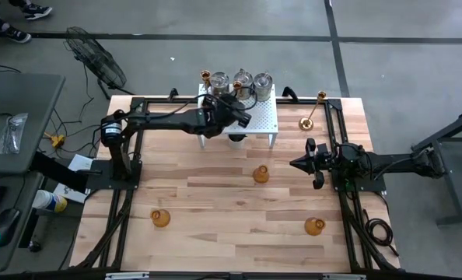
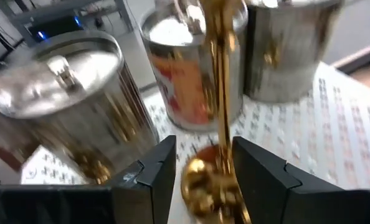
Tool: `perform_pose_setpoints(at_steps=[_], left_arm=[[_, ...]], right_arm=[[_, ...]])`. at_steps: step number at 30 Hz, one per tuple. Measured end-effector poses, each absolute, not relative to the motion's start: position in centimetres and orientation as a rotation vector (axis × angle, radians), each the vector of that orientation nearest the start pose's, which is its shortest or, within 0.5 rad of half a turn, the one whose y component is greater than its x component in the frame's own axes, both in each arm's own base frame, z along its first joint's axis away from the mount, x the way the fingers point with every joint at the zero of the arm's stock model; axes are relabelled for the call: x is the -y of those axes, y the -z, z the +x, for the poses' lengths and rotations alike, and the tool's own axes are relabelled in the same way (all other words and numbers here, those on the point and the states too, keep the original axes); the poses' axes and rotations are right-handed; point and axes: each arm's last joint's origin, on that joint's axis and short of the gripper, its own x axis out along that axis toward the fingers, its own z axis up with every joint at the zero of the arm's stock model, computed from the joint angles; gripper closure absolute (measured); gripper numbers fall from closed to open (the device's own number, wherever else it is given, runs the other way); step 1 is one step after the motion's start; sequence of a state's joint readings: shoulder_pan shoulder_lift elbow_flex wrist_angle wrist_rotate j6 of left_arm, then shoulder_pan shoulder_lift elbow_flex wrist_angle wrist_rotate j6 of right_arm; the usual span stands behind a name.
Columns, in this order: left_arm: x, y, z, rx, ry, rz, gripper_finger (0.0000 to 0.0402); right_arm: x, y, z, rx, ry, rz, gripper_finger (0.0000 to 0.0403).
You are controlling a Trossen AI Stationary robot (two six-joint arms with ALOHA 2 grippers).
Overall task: Pick & Place candle stick holders
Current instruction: Put the gold candlestick holder on the shelf
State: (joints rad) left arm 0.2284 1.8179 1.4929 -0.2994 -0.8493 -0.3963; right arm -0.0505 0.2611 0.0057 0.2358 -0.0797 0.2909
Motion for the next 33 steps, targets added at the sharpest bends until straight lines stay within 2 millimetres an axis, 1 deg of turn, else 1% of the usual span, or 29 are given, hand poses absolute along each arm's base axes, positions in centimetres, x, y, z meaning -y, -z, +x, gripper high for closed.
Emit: perform_pose_setpoints(at_steps=[6,9,13,15,17,21,24,26,28,33], left_arm=[[-10.2,-28.1,39.0,-0.474,-1.106,-0.158,0.025],[-10.1,-28.1,38.9,-0.488,-1.122,-0.142,0.025],[-9.4,-28.5,38.5,-0.508,-1.112,-0.128,0.025],[-8.8,-28.7,38.0,-0.543,-1.078,-0.128,0.025],[-7.9,-29.2,37.6,-0.529,-1.03,-0.144,0.025],[-6.4,-29.5,35.9,-0.518,-0.933,-0.179,0.025],[-5.3,-29.0,34.0,-0.512,-0.853,-0.2,0.025],[-4.6,-28.6,32.9,-0.471,-0.776,-0.218,0.025],[-4.0,-27.7,31.5,-0.461,-0.675,-0.232,0.025],[-2.1,-25.5,28.1,-0.357,-0.333,-0.3,0.025]], right_arm=[[0.3,-16.6,11.4,-0.024,-0.027,0.292,0.04],[0.3,-16.6,11.4,-0.024,-0.027,0.292,0.04],[0.3,-16.6,11.4,-0.024,-0.026,0.292,0.04],[0.3,-16.6,11.4,-0.024,-0.026,0.292,0.04],[0.3,-16.6,11.4,-0.024,-0.026,0.292,0.04],[0.3,-16.6,11.4,-0.024,-0.027,0.292,0.04],[0.3,-16.6,11.4,-0.024,-0.026,0.292,0.04],[0.3,-16.6,11.4,-0.023,-0.027,0.292,0.04],[0.3,-16.6,11.4,-0.024,-0.026,0.292,0.04],[0.3,-16.6,11.4,-0.026,-0.026,0.292,0.04]])
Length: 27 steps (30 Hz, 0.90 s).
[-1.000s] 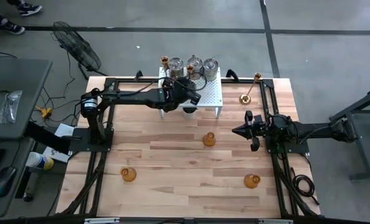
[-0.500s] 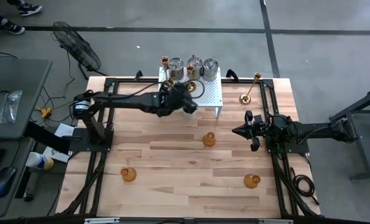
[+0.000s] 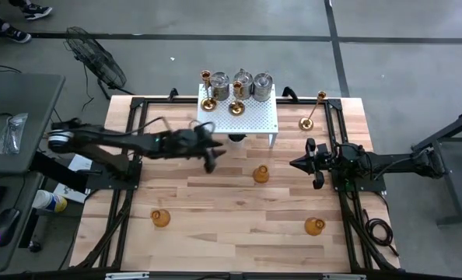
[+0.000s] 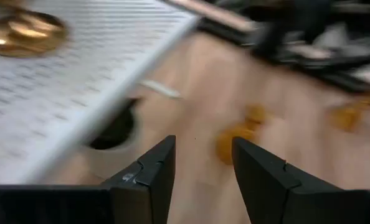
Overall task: Pick & Place candle stick holders
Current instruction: Put the gold candlestick holder on the shelf
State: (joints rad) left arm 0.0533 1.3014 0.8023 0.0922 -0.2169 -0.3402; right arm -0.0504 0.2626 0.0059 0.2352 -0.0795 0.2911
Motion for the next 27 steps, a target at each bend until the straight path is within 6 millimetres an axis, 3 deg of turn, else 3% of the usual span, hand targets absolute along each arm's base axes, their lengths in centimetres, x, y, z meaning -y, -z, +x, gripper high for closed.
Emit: perform_pose_setpoints(at_steps=[5,13,18,27], left_arm=[[-0.7,-23.5,24.4,-0.219,-0.185,-0.354,0.025],[-0.5,-20.2,19.2,-0.092,-0.175,-0.368,0.025],[-0.5,-19.5,16.7,-0.002,-0.148,-0.449,0.025],[-0.4,-19.7,13.9,0.063,-0.109,-0.438,0.025]], right_arm=[[0.3,-16.6,11.4,-0.025,-0.026,0.292,0.04],[0.3,-16.5,11.4,-0.029,-0.025,0.293,0.04],[0.3,-16.5,11.4,-0.034,-0.025,0.293,0.04],[0.3,-16.4,11.5,-0.04,-0.024,0.293,0.04]])
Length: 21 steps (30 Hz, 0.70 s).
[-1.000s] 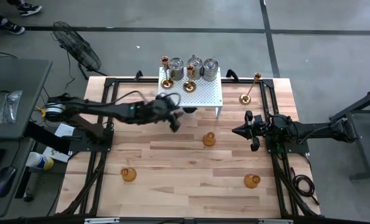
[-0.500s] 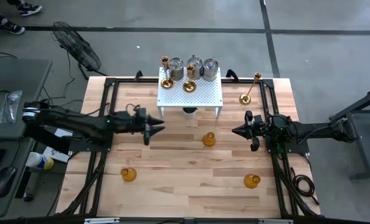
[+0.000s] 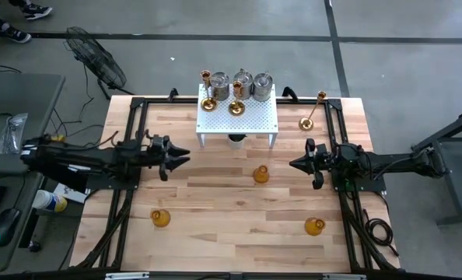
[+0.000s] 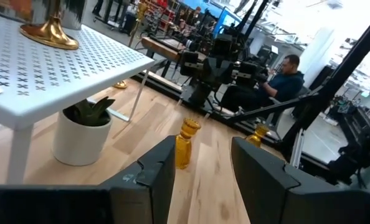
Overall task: Pick & Place candle stick holders
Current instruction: Put the gold candlestick holder on the shelf
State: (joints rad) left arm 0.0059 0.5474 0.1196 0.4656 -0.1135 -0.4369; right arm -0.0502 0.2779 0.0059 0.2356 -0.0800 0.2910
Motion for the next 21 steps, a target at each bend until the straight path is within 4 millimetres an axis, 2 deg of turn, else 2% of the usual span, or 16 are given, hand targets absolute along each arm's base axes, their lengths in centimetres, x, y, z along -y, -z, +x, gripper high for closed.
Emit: perform_pose_setpoints(at_steps=[21], left_arm=[[-0.4,-19.5,10.6,0.031,-0.125,-0.319,0.025]], right_arm=[[0.3,-16.4,11.5,-0.041,-0.025,0.293,0.04]])
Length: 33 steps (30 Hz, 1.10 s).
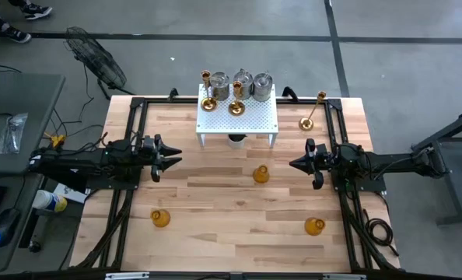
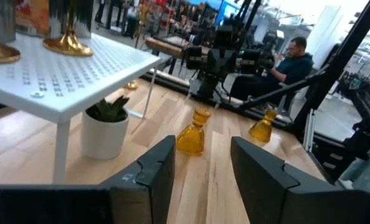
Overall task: Pick & Place candle stick holders
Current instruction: Put the gold candlestick holder on the shelf
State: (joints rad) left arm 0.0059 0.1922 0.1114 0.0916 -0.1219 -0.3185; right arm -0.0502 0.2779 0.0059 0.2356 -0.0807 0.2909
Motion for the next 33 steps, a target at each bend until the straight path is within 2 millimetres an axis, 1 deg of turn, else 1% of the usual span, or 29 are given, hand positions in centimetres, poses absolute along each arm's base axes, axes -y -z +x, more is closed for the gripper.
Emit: perform_pose_setpoints(at_steps=[2,7,10,19,24,33], left_arm=[[-0.4,-19.3,10.6,0.058,-0.121,-0.32,0.025],[-0.4,-18.0,10.5,0.078,-0.118,-0.327,0.025],[-0.4,-17.8,10.5,0.089,-0.115,-0.342,0.025],[-0.4,-18.0,10.1,0.123,-0.094,-0.316,0.025],[-0.3,-17.7,9.6,0.115,-0.083,-0.315,0.025],[-0.3,-17.5,9.7,0.088,-0.075,-0.291,0.025]], right_arm=[[0.3,-16.4,11.5,-0.041,-0.025,0.293,0.04],[0.3,-16.4,11.5,-0.041,-0.025,0.293,0.04],[0.3,-16.4,11.5,-0.041,-0.025,0.294,0.04],[0.3,-16.4,11.5,-0.041,-0.025,0.293,0.04],[0.3,-16.4,11.5,-0.041,-0.025,0.293,0.04],[0.3,-16.4,11.5,-0.04,-0.024,0.293,0.04]])
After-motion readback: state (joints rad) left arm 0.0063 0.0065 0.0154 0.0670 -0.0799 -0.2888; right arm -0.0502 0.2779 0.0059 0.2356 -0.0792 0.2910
